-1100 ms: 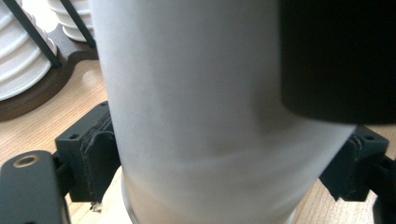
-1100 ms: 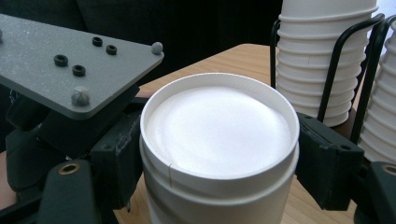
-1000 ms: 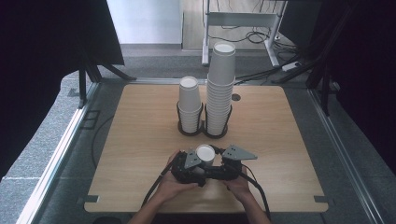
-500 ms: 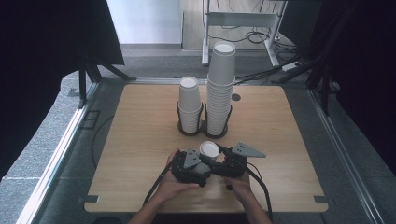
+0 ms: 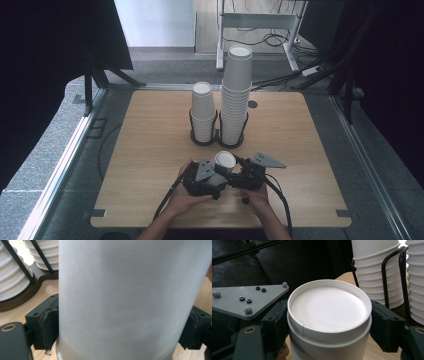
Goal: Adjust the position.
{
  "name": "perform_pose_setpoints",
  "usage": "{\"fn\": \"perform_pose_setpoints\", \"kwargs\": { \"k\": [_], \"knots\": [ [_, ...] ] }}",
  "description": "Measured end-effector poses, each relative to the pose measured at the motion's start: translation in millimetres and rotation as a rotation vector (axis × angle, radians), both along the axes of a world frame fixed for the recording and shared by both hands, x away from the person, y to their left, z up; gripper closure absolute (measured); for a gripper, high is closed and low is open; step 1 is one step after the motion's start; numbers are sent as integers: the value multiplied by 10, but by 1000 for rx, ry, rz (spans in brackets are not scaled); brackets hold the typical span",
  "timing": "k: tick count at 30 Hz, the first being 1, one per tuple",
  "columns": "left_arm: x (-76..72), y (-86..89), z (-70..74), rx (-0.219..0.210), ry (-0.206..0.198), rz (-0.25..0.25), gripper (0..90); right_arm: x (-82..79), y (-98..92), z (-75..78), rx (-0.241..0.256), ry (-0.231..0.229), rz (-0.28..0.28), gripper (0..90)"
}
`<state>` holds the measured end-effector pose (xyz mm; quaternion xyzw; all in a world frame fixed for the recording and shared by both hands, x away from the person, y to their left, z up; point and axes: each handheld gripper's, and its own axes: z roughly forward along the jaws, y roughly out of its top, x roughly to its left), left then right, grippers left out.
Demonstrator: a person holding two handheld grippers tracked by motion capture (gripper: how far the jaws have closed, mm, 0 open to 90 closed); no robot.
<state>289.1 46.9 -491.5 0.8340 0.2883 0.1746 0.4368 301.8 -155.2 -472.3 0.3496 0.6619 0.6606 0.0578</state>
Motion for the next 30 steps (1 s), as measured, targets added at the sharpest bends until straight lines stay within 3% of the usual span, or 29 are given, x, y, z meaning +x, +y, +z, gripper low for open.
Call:
{"fn": "perform_pose_setpoints", "kwargs": {
  "k": [11,16,30],
  "knots": [
    [7,7,-2,30,-6,-16,124,9,2,-6,-25,-4,17,227],
    [7,9,2,36,-9,-19,124,-5,7,14,-38,-13,17,156],
    [47,92,17,34,-21,11,124,-5,-38,61,-67,-26,1,134]
  ]
}}
